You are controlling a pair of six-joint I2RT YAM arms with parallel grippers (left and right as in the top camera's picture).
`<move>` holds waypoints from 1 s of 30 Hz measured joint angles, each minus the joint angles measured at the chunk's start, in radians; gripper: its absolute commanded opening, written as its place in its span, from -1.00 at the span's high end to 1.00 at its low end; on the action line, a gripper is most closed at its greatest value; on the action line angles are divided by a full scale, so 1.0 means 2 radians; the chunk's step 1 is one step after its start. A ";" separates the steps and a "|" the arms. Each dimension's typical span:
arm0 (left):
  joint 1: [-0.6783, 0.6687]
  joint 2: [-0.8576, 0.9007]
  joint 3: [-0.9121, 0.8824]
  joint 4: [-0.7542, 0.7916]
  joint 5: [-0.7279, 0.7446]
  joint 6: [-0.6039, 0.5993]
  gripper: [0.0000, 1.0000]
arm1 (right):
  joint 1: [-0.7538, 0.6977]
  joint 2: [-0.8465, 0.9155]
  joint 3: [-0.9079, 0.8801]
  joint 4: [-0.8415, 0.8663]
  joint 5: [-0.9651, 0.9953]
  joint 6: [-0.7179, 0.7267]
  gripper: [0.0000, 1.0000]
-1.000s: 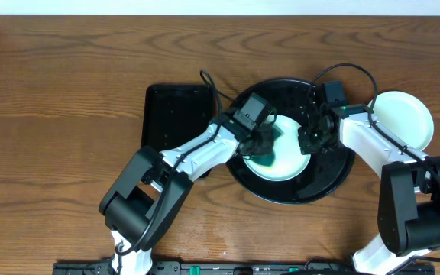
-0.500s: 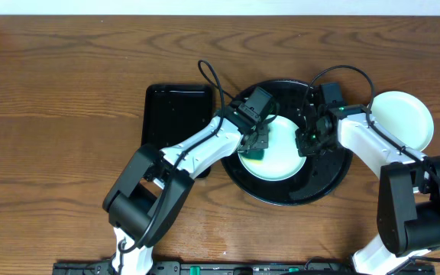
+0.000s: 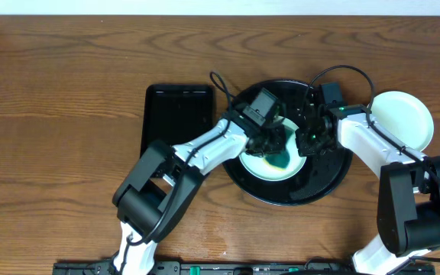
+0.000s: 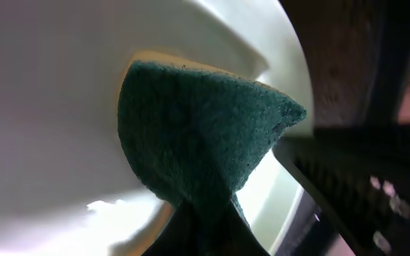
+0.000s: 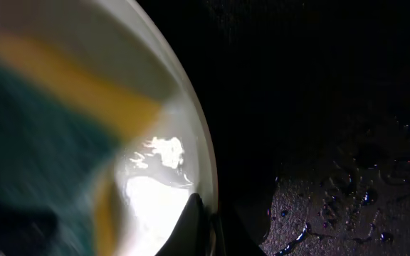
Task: Clean dirty plates on tray and stack at the side
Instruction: 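Scrub the plate's red smear with the sponge in the left gripper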
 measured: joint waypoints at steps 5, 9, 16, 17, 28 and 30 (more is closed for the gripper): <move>-0.011 0.001 0.001 -0.016 -0.003 0.006 0.84 | 0.000 0.000 0.000 0.000 0.000 0.000 0.98; -0.007 -0.003 0.012 -0.063 -0.040 0.010 0.85 | 0.000 0.000 0.000 -0.001 0.000 0.000 0.98; 0.023 -0.011 0.032 -0.166 -0.145 0.010 0.85 | 0.000 0.000 0.000 -0.001 -0.001 0.000 0.98; 0.028 -0.011 0.037 -0.182 -0.165 0.010 0.85 | 0.000 0.000 0.000 -0.001 -0.001 0.000 0.97; 0.030 -0.006 0.056 -0.187 -0.212 0.010 0.85 | 0.002 0.000 -0.001 -0.001 -0.015 0.000 0.98; 0.029 -0.001 0.055 -0.159 -0.186 0.010 0.84 | 0.002 0.000 -0.001 -0.001 -0.015 0.000 0.97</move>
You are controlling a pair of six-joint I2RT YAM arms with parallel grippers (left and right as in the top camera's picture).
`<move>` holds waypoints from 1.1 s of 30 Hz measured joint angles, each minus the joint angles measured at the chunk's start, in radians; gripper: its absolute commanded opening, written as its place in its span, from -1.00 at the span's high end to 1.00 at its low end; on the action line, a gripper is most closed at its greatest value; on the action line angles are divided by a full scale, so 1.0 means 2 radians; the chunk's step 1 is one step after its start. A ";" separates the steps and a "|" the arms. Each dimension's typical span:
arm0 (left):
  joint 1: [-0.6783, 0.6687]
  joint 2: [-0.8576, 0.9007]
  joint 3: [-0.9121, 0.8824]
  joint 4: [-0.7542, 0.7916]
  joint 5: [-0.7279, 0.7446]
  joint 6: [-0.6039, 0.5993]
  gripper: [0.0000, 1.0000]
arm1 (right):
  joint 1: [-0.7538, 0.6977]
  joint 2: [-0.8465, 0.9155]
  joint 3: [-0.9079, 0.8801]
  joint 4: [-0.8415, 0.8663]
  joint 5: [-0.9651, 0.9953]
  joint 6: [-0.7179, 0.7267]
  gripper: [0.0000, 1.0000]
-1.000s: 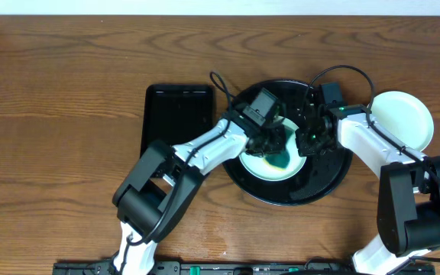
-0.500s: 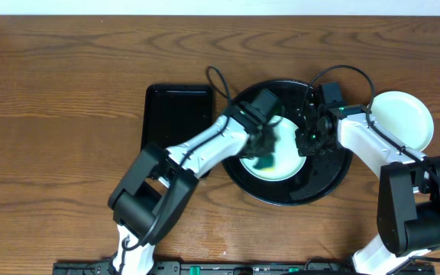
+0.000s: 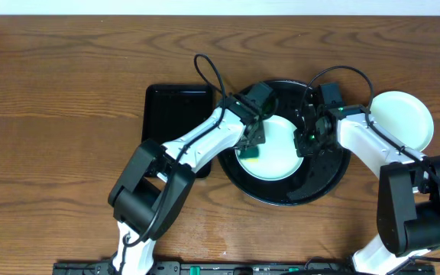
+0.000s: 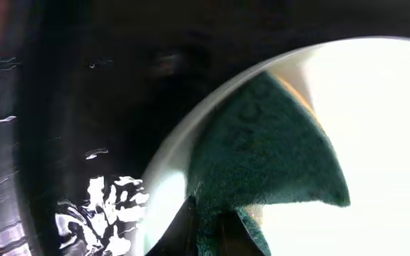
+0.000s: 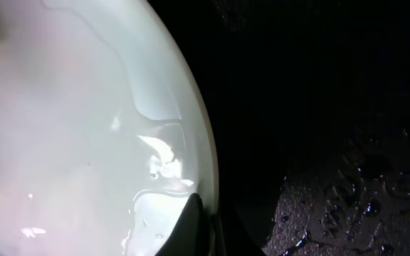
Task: Clean dirty plates on tray and stack at the side
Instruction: 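Scrub the plate's red smear with the sponge in the left gripper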
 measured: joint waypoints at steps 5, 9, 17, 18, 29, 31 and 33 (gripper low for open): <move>-0.009 0.019 0.000 0.063 0.071 -0.010 0.83 | 0.000 0.000 0.000 0.000 0.003 0.000 0.97; -0.012 0.030 0.002 0.082 0.103 -0.020 0.85 | 0.000 -0.001 0.000 0.000 0.012 0.000 0.97; -0.022 0.038 0.006 0.095 0.142 -0.029 0.85 | -0.001 -0.001 0.000 0.002 0.028 0.000 0.97; -0.024 0.039 0.007 0.097 0.147 -0.028 0.85 | -0.001 -0.001 0.000 0.002 0.030 0.000 0.97; -0.044 0.043 0.007 0.087 0.206 -0.012 0.85 | -0.001 -0.001 0.000 0.002 0.032 0.000 0.98; -0.047 0.043 0.011 0.070 0.208 -0.010 0.85 | -0.001 -0.001 0.000 0.002 0.031 0.000 0.97; -0.047 0.043 0.016 0.049 0.205 -0.008 0.85 | -0.001 -0.001 0.000 0.002 0.031 0.000 0.97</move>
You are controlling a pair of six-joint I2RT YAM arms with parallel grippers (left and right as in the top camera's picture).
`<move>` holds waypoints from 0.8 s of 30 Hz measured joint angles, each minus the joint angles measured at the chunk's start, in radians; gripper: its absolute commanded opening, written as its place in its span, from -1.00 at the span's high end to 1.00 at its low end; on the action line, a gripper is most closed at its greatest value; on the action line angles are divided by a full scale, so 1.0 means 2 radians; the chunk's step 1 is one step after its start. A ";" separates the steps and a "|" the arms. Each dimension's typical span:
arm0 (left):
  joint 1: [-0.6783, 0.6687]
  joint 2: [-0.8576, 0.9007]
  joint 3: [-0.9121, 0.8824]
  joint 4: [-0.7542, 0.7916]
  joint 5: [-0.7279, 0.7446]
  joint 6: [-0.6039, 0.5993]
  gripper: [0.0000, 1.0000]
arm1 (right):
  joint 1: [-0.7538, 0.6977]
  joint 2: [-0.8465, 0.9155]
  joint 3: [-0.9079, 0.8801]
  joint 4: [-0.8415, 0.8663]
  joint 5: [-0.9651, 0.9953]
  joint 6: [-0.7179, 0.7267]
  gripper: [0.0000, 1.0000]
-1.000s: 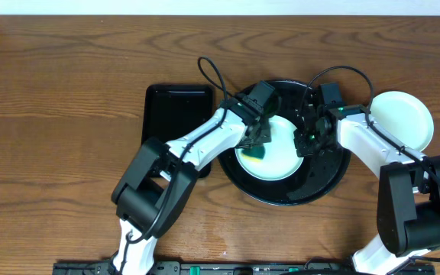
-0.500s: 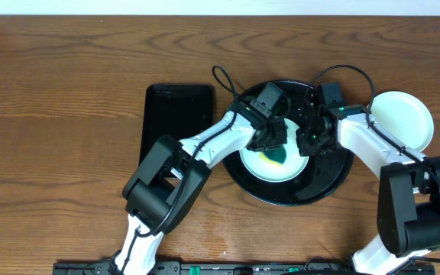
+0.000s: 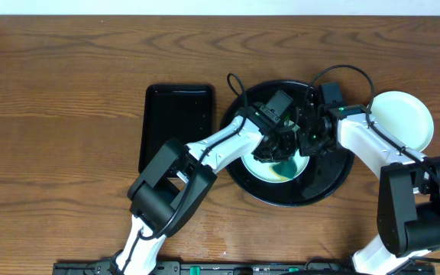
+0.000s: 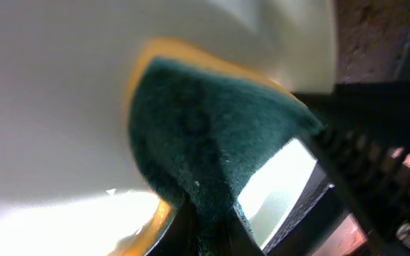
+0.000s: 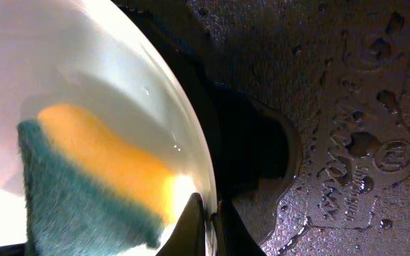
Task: Clean dirty plates on tray and stack at the side
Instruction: 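Scrub the plate's red smear with the sponge in the left gripper, then return the sponge to the black tray with the left gripper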
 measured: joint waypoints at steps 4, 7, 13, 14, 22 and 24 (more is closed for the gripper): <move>0.003 -0.003 0.009 -0.048 -0.024 0.003 0.85 | 0.000 0.000 0.000 -0.002 -0.004 0.000 0.97; 0.009 -0.014 0.009 -0.087 -0.062 0.002 0.85 | 0.000 0.000 0.000 -0.003 -0.011 0.000 0.97; 0.044 -0.047 -0.006 -0.134 -0.184 -0.002 0.85 | 0.000 0.000 -0.001 -0.003 -0.013 0.000 0.97; 0.050 -0.053 -0.009 -0.137 -0.197 -0.002 0.85 | 0.000 0.000 -0.001 -0.003 -0.015 0.000 0.97; 0.058 -0.111 -0.017 -0.150 -0.256 -0.001 0.85 | 0.001 0.000 -0.002 -0.002 -0.027 0.000 0.97; 0.064 -0.136 -0.019 -0.161 -0.261 -0.002 0.85 | 0.001 0.000 -0.002 -0.002 -0.026 0.000 0.98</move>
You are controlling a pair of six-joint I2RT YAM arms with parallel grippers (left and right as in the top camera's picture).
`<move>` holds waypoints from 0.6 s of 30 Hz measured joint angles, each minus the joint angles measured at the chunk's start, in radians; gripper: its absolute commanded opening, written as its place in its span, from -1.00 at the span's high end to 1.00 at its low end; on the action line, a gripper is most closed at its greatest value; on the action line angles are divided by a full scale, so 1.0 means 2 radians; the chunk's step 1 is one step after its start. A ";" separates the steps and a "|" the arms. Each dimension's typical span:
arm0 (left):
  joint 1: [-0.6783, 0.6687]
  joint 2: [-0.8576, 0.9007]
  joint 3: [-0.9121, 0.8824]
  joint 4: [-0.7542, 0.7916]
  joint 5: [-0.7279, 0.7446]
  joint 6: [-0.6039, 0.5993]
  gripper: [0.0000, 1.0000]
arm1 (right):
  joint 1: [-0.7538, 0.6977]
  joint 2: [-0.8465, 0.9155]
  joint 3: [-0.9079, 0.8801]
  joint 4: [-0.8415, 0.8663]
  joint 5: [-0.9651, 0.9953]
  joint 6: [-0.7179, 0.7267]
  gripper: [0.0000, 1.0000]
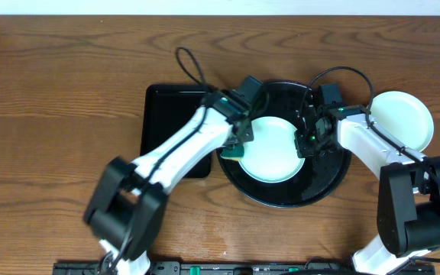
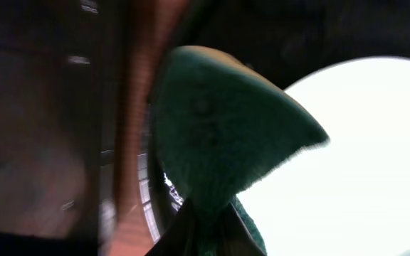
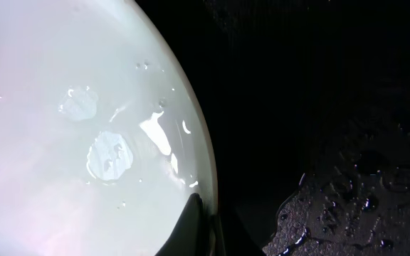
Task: Clean dirty plates on tray and stack at the side
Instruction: 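Return the sponge to the black tray with the left gripper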
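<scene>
A wet white plate [image 1: 272, 150] lies in the round black tray [image 1: 323, 183]. My right gripper [image 1: 305, 140] is shut on the plate's right rim; the right wrist view shows the rim [image 3: 203, 153] pinched between the fingers [image 3: 205, 220]. My left gripper [image 1: 239, 141] is shut on a green and yellow sponge [image 1: 233, 151], which sits at the plate's left edge over the tray's rim. In the left wrist view the sponge [image 2: 226, 135] fills the middle, with the plate [image 2: 361, 163] to its right. A clean white plate [image 1: 403, 118] rests on the table at the right.
A rectangular black tray [image 1: 176, 122] lies left of the round one, partly under my left arm. Water drops stand on the plate [image 3: 109, 153] and on the round tray's floor [image 3: 361, 171]. Bare wooden table [image 1: 52, 114] surrounds everything.
The left gripper with the sponge has moved from the plate's right part, close to the right gripper, to the plate's left edge. The right gripper still holds the rim in the same place.
The sponge was first on the plate's middle right, then at its left side, then back at the right beside the right gripper, and now at the left edge. The right gripper stayed shut on the plate's right rim at every moment.
</scene>
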 measured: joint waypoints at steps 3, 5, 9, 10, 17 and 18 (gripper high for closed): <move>0.006 -0.048 0.000 -0.020 -0.005 0.006 0.85 | 0.000 0.000 0.000 0.000 0.000 0.000 0.97; 0.010 -0.080 0.000 -0.037 -0.008 0.016 0.85 | 0.000 0.000 0.000 0.000 0.000 0.000 0.98; 0.042 -0.130 0.000 -0.086 -0.034 0.035 0.85 | 0.000 0.000 0.000 0.000 0.000 0.000 0.98; 0.055 -0.134 0.000 -0.094 -0.045 0.039 0.85 | 0.000 0.000 0.000 0.000 0.000 0.000 0.98; 0.139 -0.120 -0.084 -0.034 -0.073 0.060 0.85 | 0.000 0.000 0.000 0.001 0.000 0.000 0.98; 0.145 -0.114 -0.101 -0.017 -0.071 0.062 0.85 | 0.000 0.000 0.000 0.001 0.000 0.000 0.98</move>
